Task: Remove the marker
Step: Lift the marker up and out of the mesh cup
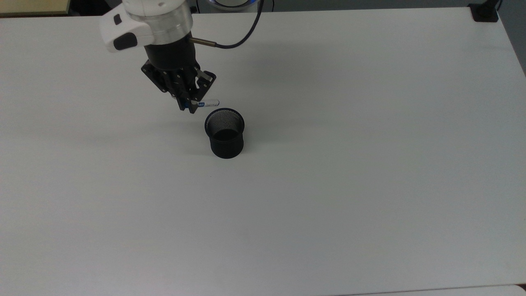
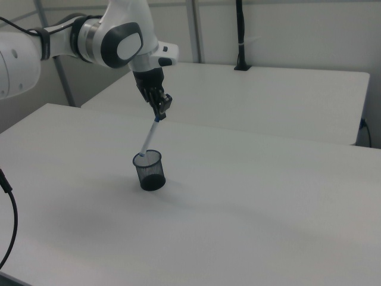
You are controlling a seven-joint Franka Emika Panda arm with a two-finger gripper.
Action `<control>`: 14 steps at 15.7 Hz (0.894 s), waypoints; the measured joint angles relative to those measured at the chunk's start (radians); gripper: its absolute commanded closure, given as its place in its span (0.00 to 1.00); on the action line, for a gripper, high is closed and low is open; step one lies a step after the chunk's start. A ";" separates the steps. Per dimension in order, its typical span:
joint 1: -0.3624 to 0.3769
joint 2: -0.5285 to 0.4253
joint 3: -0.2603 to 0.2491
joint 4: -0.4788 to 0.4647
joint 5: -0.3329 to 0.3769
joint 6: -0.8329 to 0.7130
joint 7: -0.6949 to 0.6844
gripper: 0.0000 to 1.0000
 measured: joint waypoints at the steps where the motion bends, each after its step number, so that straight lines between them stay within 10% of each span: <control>1: -0.004 -0.001 0.000 0.005 0.003 -0.037 -0.007 0.97; 14: 0.120 0.014 0.031 -0.052 0.010 -0.349 -0.251 0.97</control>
